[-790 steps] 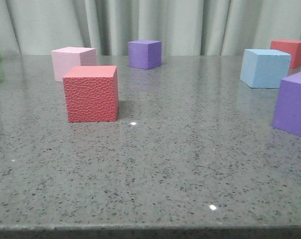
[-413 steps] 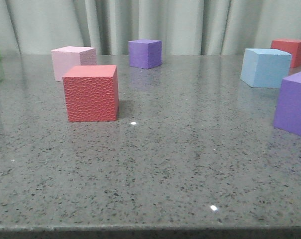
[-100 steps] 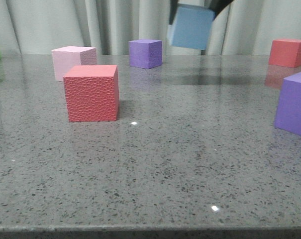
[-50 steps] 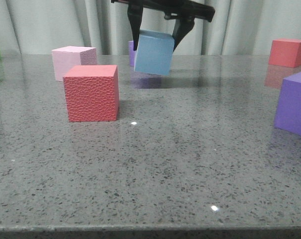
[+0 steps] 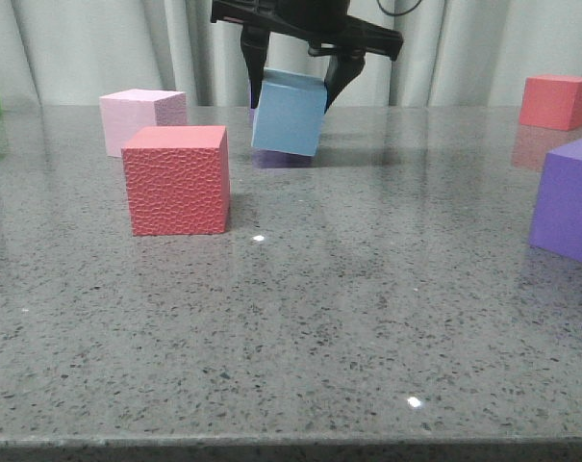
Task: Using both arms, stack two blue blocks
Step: 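Lower the cube onto the table before the purple cube, open right gripper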
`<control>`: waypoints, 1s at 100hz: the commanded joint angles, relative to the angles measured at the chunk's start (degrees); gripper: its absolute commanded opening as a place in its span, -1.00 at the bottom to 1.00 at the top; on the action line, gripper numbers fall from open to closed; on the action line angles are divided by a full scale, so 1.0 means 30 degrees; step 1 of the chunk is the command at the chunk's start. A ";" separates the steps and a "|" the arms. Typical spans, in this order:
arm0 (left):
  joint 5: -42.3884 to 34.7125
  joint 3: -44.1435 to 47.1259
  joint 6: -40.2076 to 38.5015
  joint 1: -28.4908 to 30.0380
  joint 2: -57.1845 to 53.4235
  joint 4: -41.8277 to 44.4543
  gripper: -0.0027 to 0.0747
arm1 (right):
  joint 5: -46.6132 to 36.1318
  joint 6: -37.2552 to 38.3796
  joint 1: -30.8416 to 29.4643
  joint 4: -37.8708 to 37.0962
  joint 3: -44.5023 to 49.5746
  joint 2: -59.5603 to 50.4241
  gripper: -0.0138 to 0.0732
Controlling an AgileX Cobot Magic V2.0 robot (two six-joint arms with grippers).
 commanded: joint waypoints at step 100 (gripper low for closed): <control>-0.1168 -0.0918 -0.0172 0.0058 0.1320 -0.0232 0.62 | 0.1073 -0.1772 -0.0020 -0.0008 -0.0551 -0.3255 0.82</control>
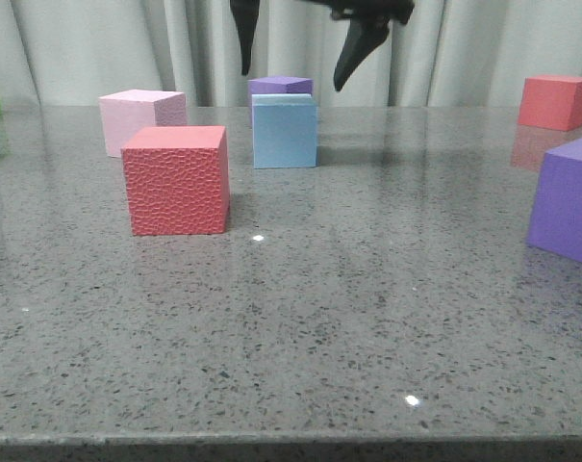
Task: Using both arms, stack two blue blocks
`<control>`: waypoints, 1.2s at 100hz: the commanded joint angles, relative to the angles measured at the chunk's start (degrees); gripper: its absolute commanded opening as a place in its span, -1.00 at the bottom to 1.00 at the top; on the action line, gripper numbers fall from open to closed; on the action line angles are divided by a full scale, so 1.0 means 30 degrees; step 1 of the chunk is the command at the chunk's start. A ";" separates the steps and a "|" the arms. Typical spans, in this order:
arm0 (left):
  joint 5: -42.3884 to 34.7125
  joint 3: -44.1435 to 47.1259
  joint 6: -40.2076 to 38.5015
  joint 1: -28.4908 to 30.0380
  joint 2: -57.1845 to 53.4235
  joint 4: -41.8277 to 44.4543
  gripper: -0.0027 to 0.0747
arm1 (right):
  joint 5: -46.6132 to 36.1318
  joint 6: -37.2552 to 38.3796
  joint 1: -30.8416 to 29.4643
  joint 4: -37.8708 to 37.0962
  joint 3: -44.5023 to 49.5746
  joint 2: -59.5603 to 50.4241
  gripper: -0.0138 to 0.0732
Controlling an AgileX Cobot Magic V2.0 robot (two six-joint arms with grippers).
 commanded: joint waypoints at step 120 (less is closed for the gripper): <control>0.4041 -0.9973 -0.0616 0.0058 1.2284 0.0083 0.62 | -1.2114 -0.1972 0.0481 -0.0440 2.1556 -1.7873 0.82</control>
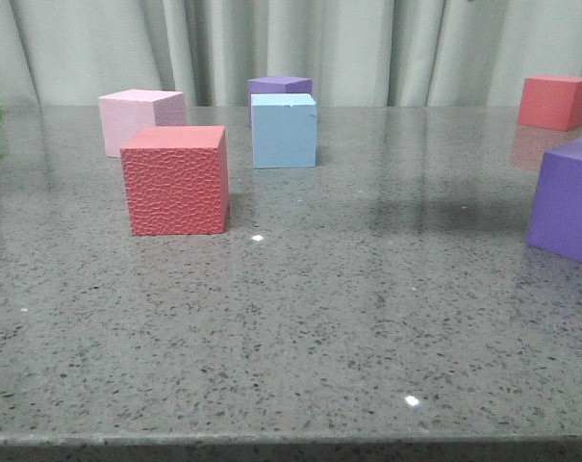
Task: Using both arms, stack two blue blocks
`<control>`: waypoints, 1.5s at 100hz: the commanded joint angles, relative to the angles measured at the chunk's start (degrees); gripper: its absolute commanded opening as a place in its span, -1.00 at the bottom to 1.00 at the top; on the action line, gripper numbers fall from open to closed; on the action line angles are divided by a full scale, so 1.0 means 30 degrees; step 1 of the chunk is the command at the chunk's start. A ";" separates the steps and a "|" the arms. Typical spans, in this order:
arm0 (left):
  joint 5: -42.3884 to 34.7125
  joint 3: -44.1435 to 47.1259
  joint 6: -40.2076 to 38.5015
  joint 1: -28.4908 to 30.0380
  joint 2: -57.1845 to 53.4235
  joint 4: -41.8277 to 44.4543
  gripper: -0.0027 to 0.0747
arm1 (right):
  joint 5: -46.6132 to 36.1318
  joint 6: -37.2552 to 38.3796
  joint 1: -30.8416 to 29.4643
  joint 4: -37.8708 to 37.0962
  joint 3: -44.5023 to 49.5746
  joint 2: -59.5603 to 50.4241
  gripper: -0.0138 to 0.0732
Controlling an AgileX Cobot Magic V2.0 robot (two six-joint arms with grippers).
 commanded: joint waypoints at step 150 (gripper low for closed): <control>0.0237 -0.3437 -0.0805 0.0058 0.5493 0.0496 0.34 | -0.5961 -0.0212 -0.0033 -0.0409 0.8015 -1.1279 0.82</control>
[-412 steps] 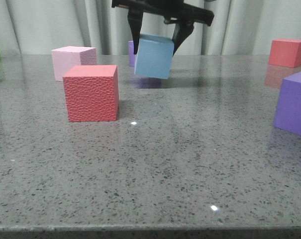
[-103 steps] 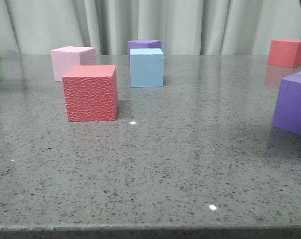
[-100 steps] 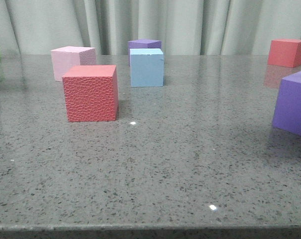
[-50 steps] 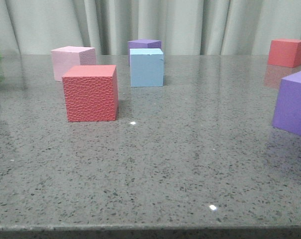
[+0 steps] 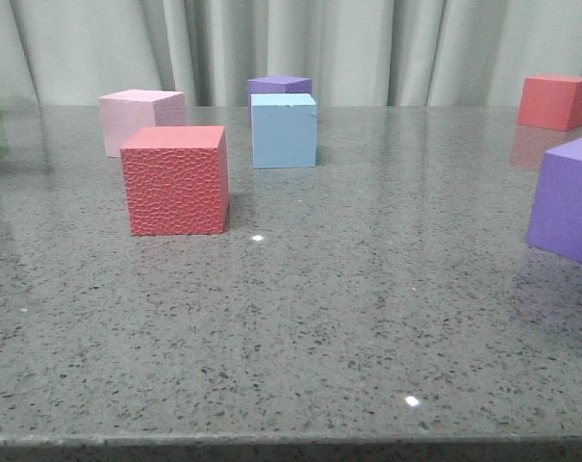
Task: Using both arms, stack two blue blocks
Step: 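Lower the left gripper around the second light blue cube and close it, then lift the held cube and carry it toward the placed blue cube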
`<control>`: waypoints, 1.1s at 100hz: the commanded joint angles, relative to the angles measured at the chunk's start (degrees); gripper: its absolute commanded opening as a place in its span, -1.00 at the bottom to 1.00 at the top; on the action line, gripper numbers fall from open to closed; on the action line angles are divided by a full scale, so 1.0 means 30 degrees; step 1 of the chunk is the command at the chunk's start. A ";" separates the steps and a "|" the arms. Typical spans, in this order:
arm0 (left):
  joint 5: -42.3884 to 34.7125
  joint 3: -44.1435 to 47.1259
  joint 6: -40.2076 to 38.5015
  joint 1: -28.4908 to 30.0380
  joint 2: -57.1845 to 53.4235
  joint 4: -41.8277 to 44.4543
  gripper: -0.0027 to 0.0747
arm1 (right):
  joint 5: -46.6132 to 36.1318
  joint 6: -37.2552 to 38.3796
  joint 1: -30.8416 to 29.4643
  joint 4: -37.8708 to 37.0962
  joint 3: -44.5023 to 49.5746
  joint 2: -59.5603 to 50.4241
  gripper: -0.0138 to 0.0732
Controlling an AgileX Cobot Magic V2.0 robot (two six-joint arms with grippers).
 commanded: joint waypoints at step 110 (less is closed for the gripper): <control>-0.1219 -0.0640 -0.0200 0.0058 -0.0776 0.0017 -0.70 | -0.1597 -0.0182 -0.0033 -0.0309 -0.0486 -0.0127 0.82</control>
